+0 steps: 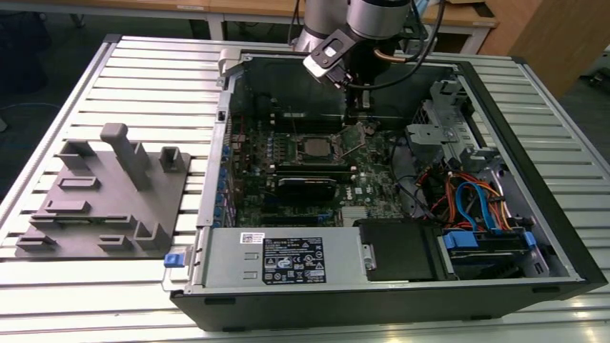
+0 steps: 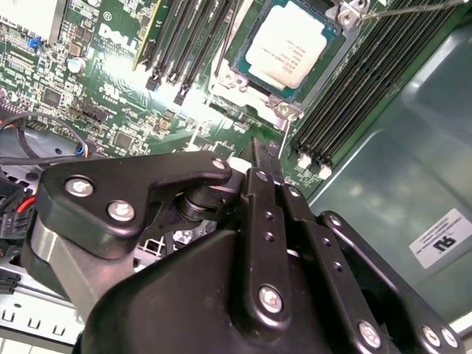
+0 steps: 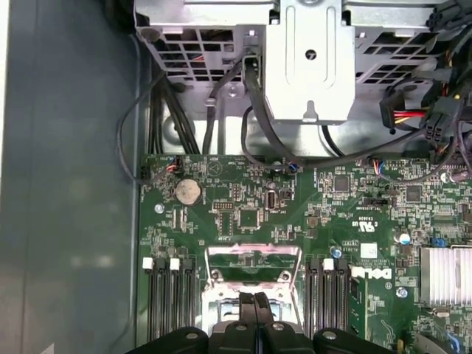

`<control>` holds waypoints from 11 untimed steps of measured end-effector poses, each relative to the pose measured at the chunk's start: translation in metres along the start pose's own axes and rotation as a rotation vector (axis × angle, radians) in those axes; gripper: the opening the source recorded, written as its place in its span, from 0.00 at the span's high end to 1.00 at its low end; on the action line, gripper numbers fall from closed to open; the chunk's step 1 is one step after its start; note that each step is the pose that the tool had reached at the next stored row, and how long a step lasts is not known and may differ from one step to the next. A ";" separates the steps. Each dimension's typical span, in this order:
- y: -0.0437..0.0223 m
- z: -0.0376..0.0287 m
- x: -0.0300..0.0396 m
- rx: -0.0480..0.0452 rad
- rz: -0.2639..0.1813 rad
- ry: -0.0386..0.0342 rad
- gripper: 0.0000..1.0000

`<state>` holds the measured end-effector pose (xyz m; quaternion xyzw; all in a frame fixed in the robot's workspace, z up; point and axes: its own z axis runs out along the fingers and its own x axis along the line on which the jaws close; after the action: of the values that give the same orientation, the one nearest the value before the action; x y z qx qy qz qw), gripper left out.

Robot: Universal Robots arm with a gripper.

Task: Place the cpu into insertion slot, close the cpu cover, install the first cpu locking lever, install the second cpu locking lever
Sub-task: 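Close the cpu cover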

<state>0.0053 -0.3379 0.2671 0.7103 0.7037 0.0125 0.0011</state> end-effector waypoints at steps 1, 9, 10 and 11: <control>0.0011 0.0003 0.0002 -0.0001 0.003 0.0000 0.90; 0.0088 0.0013 0.0014 -0.0002 0.014 -0.0003 0.90; 0.0088 0.0013 0.0014 -0.0003 0.014 -0.0002 0.90; 0.0088 0.0013 0.0015 -0.0003 0.014 -0.0002 0.90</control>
<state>0.0141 -0.3365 0.2660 0.7153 0.6987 0.0126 0.0012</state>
